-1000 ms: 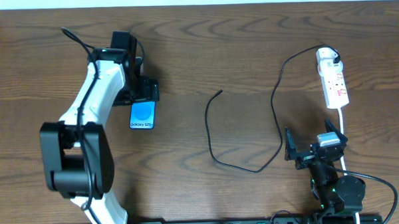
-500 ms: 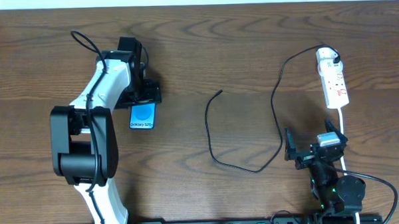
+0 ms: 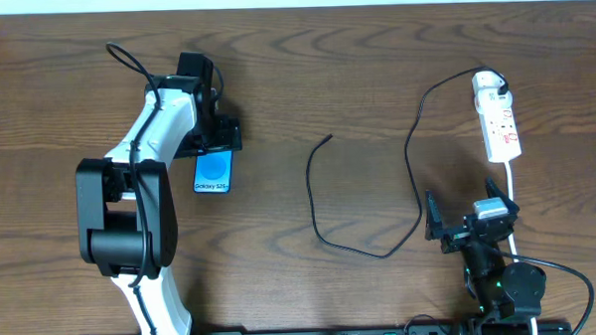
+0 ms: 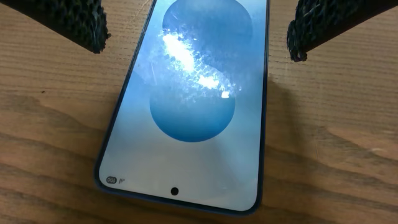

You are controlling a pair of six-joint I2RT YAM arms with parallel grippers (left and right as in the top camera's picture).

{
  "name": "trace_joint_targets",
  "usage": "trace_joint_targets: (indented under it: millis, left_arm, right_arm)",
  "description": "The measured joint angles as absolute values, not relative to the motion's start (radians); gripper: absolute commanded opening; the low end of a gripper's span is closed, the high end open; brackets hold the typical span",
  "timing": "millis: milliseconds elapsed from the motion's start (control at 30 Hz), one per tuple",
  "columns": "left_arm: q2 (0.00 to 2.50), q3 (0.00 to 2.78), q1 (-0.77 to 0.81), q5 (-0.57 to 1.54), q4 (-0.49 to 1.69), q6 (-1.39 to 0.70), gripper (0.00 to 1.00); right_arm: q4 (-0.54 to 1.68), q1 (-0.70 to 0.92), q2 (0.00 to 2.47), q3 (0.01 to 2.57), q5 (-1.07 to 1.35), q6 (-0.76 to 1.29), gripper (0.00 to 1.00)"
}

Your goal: Plug charger to phone and switch on socket

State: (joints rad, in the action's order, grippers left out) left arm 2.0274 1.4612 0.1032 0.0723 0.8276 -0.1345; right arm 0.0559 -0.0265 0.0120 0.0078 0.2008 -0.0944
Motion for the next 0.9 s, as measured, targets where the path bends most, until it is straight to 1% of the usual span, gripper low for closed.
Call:
trace_joint_targets:
  millis: [900]
  left_arm:
    - [2.087,1.461,0.103,0.072,0.801,-0.100,0.94]
  right_arm:
    - [0.056,-0.027,0.012,0.008,0.201,-0.094,0.99]
